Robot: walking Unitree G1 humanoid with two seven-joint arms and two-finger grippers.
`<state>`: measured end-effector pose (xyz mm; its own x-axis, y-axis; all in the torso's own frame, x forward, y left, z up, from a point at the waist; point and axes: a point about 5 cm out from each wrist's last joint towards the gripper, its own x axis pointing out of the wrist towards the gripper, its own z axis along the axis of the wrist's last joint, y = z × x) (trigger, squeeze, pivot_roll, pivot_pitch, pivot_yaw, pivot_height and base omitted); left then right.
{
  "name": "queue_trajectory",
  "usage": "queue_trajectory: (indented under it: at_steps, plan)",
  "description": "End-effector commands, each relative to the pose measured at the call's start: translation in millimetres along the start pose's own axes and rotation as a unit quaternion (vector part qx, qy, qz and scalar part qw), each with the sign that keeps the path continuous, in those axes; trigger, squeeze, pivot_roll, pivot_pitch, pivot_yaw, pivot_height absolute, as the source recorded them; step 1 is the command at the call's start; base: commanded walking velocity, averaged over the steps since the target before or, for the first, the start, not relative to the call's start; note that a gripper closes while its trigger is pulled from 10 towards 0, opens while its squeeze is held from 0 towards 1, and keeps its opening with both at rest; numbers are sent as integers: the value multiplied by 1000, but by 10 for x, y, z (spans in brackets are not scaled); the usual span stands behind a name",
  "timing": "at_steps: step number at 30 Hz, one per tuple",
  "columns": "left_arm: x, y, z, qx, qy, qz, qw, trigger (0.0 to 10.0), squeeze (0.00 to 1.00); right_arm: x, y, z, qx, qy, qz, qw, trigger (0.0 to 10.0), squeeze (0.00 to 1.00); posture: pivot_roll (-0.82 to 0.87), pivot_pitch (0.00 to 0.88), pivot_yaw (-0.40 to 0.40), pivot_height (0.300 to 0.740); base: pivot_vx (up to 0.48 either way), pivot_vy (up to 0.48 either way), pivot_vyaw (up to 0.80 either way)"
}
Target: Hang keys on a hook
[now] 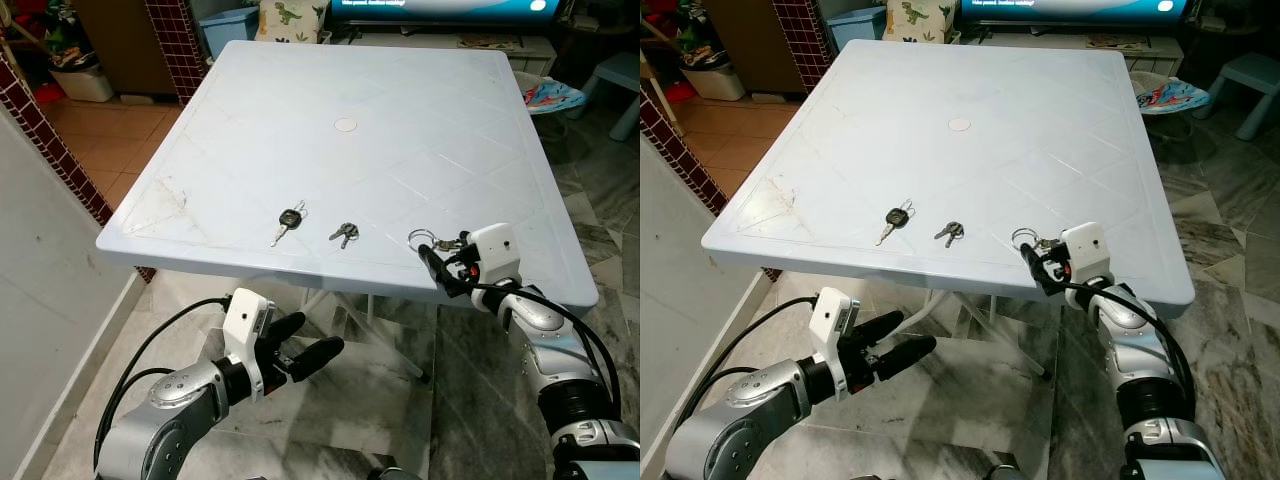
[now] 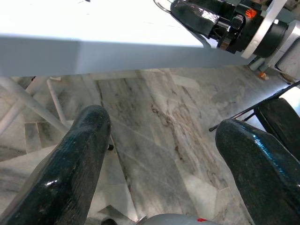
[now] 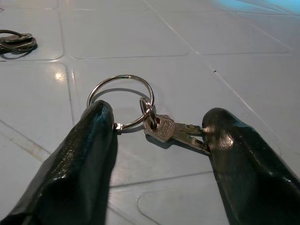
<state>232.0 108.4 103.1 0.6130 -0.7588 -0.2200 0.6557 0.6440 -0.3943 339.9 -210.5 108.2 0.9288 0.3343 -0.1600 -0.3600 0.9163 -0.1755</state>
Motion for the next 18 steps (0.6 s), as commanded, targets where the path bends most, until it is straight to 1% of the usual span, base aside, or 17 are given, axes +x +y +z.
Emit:
queue_trajectory:
  at_steps: [1,5,10,15,18]
  plan:
    - [-24,-22,5,2,3,-4,1000,10000,0,-22,135,-165,10,29,36,999,0,0,-24,149,59,740,0,0,0]
    - [-15,-24,3,1,2,-5,1000,10000,0,-41,184,-204,14,32,53,998,0,0,-28,149,57,740,0,0,0]
    - [-10,-25,3,0,2,-5,1000,10000,0,-50,203,-224,13,34,56,998,0,0,-31,149,54,740,0,0,0]
    - [-9,-27,-1,-1,2,-5,1000,10000,0,-54,235,-236,-2,33,38,999,0,0,-31,149,54,740,0,0,0]
    - [-9,-28,-3,-1,2,-5,1000,10000,0,-43,271,-207,-3,24,35,999,0,0,-31,149,54,740,0,0,0]
